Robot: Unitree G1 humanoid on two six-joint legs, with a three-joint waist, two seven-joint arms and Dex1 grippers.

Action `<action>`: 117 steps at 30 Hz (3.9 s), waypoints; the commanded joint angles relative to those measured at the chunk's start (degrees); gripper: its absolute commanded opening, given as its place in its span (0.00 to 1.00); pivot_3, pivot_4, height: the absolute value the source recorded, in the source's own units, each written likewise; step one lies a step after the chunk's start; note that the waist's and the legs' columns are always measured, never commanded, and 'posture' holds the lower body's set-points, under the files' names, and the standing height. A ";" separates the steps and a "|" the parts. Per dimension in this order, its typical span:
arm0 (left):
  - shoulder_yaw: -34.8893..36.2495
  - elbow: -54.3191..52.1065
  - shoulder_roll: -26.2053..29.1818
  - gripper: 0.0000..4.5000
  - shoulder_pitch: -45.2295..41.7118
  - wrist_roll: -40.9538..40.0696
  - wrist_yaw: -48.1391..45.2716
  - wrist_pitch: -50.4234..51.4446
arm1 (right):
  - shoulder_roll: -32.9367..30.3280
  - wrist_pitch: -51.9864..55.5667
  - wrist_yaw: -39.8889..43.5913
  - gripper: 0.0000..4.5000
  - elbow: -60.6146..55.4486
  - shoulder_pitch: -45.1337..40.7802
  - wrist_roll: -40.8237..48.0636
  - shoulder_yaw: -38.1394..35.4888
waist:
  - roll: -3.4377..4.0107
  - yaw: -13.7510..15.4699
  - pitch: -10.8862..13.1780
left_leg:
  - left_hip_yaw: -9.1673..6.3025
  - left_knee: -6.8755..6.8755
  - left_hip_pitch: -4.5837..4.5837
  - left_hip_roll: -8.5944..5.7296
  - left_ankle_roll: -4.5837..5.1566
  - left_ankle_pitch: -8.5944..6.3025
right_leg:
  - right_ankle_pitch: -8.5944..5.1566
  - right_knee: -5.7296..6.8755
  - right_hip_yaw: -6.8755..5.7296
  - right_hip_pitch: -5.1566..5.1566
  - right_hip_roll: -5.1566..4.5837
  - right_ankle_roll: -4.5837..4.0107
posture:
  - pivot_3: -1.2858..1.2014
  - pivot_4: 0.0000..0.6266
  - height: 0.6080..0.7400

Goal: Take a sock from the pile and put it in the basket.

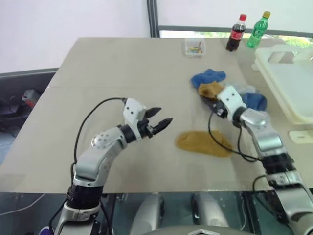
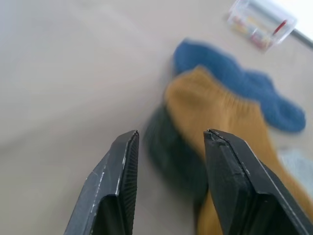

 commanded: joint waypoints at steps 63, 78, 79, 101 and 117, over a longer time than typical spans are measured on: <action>-0.52 -0.94 0.95 0.74 -0.13 -0.46 -1.77 -2.80 | 1.09 -7.02 -5.87 0.01 16.36 -6.79 -2.19 -1.00 | -0.03 -0.19 -0.01 | 0.04 0.07 0.14 0.02 -0.02 0.01 | 0.00 0.03 0.04 0.14 0.05 0.00 | 0.52 0.24 1.00; -0.36 0.71 0.71 0.74 -1.12 -0.45 -1.64 -2.68 | 5.82 10.14 4.31 0.01 -12.15 -2.39 11.02 2.71 | -0.02 -0.27 -0.01 | -0.05 0.05 0.13 0.04 -0.01 0.01 | 0.00 0.06 -0.03 0.12 0.06 -0.01 | 0.52 0.24 1.00; -0.18 0.82 0.77 0.74 -1.14 -0.47 -1.58 -2.61 | 6.10 9.85 4.80 0.01 -12.08 -2.76 10.78 3.72 | -0.02 -0.20 -0.01 | -0.05 0.06 0.12 0.04 -0.01 0.01 | 0.00 0.05 -0.03 0.12 0.05 0.00 | 0.52 0.24 1.00; 10.14 1.83 4.46 0.74 2.51 -6.65 4.37 11.20 | 4.02 -2.73 14.38 0.55 -8.47 -3.79 5.32 12.68 | -0.03 0.04 -0.01 | -0.16 0.05 0.08 0.01 -0.03 0.01 | 0.00 0.00 -0.16 0.11 -0.01 -0.01 | 0.52 0.24 1.00; 3.20 22.14 -0.62 0.49 -10.99 -0.72 7.44 13.41 | 0.66 11.25 9.20 0.56 -25.95 4.99 13.27 2.09 | -0.07 1.06 -0.02 | -0.30 0.07 0.05 -0.11 -0.09 0.05 | 0.00 0.03 -0.30 0.14 -0.08 -0.01 | 0.52 0.24 1.00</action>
